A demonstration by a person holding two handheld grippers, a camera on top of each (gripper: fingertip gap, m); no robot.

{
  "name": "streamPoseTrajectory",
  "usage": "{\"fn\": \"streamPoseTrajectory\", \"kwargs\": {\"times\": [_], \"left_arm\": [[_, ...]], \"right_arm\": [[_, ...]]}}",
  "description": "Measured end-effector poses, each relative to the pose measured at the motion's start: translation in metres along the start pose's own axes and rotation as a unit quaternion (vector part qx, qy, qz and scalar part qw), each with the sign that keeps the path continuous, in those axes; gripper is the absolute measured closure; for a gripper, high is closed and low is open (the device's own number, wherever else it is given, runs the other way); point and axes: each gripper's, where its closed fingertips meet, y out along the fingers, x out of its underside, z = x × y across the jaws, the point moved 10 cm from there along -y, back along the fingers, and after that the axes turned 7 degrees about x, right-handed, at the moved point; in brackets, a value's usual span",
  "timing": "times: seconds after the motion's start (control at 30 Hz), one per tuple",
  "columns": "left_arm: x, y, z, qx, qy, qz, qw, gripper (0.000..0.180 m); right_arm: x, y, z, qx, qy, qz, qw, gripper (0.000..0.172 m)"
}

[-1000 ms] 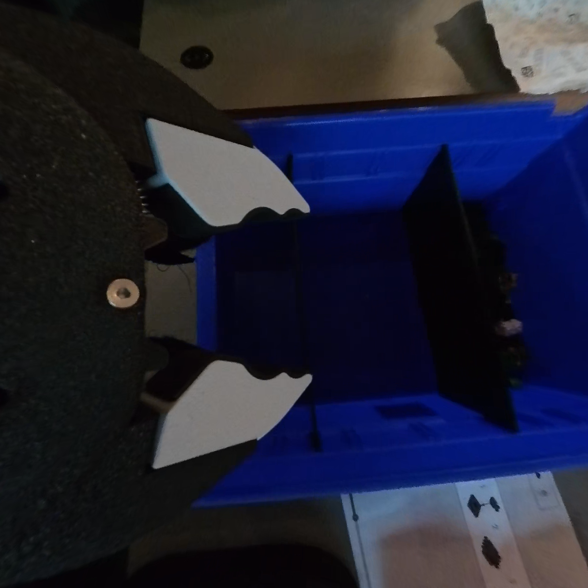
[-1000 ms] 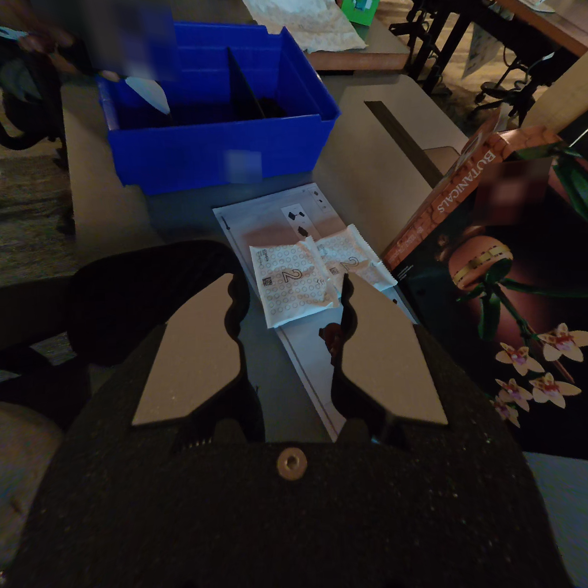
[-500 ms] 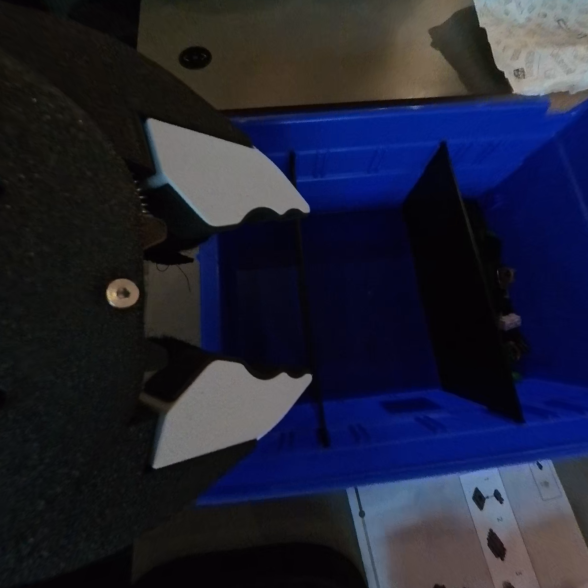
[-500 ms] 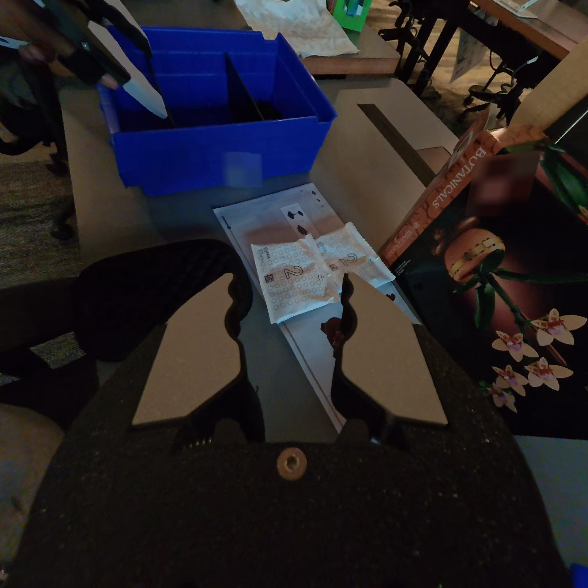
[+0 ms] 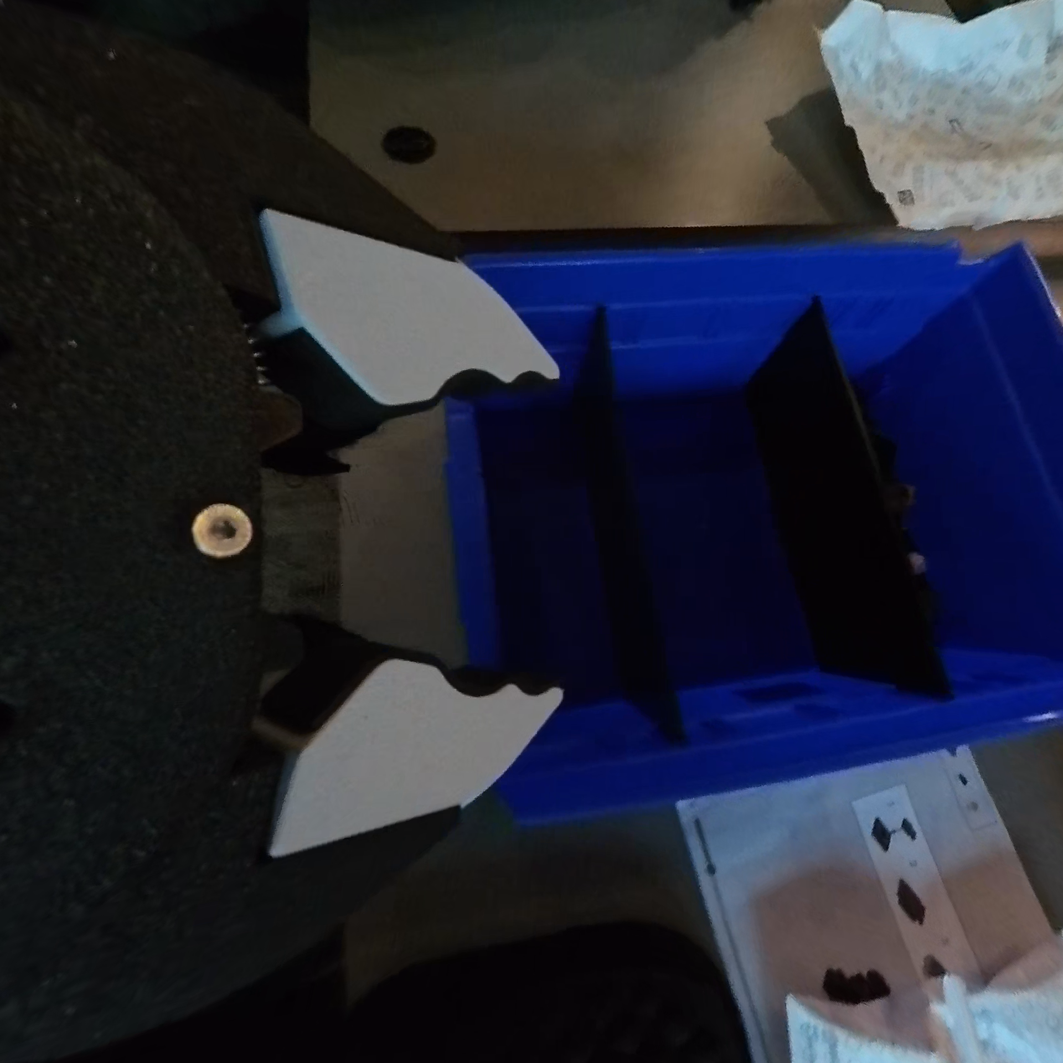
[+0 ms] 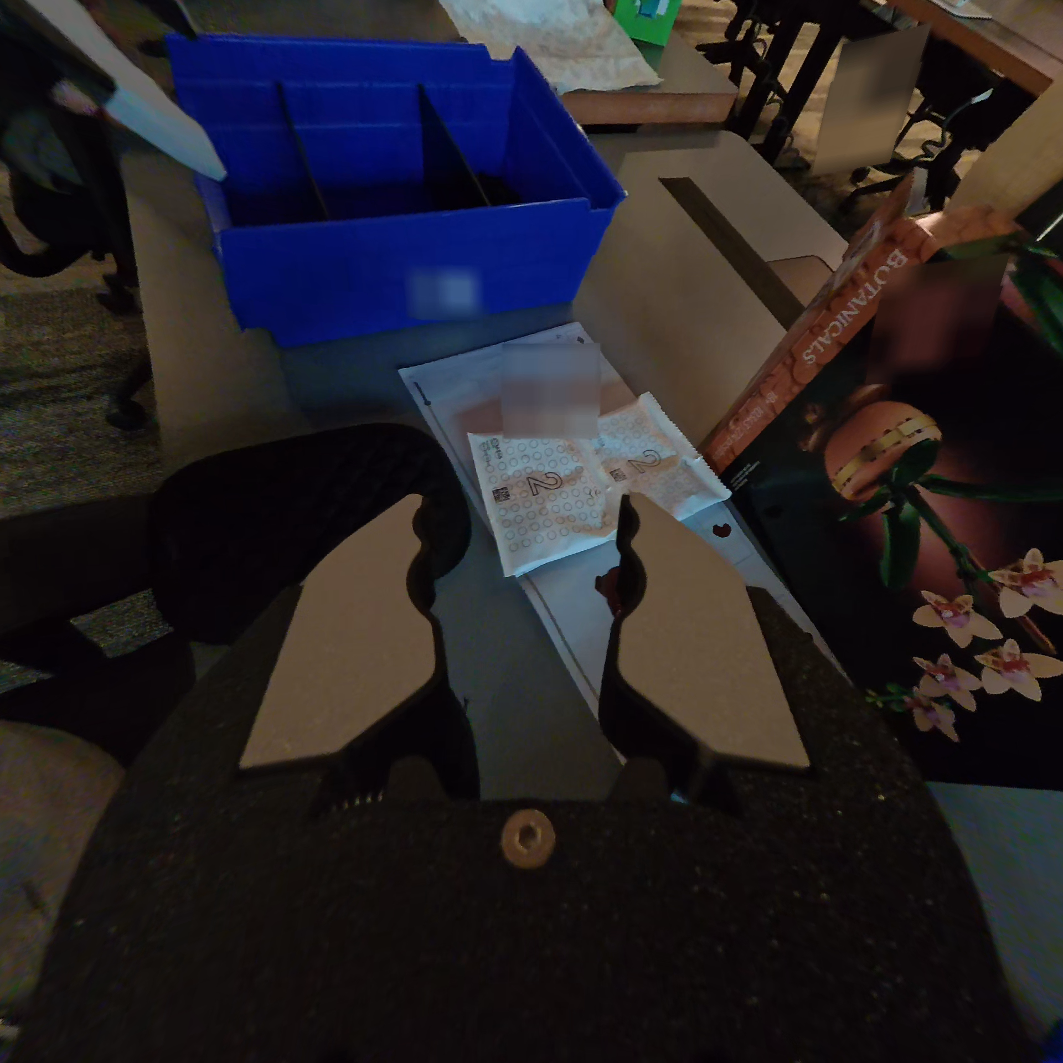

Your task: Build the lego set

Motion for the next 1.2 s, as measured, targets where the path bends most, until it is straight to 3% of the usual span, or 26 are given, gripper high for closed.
{"fn": "streamPoseTrajectory", "kwargs": {"times": [0.27, 0.63, 0.77, 0.87, 1.0, 1.2], "left_arm": [[0.042, -0.008, -0.004, 0.024, -0.044, -0.011, 0.999, 0.089], [0.039, -0.013, 0.000, 0.010, -0.054, 0.021, 0.998, 0.091], [0.022, -0.027, 0.028, 0.027, -0.027, 0.066, 0.997, 0.098], [-0.001, -0.020, 0.081, 0.101, 0.032, 0.101, 0.989, 0.102], [-0.032, 0.013, 0.140, 0.186, 0.096, 0.113, 0.971, 0.105], [-0.069, 0.081, 0.155, 0.260, 0.070, 0.072, 0.960, 0.107]], "right_arm": [[0.001, -0.007, -0.009, 0.002, -0.001, 0.005, 1.000, 0.112], [0.008, -0.017, -0.011, 0.016, 0.011, 0.004, 1.000, 0.112], [0.016, -0.015, -0.004, 0.020, 0.022, -0.004, 1.000, 0.112], [0.026, -0.005, 0.004, 0.008, 0.047, -0.020, 0.999, 0.111], [0.037, 0.013, 0.013, -0.006, 0.060, -0.046, 0.997, 0.111], [0.046, 0.047, 0.035, -0.029, 0.072, -0.088, 0.993, 0.114]]}}
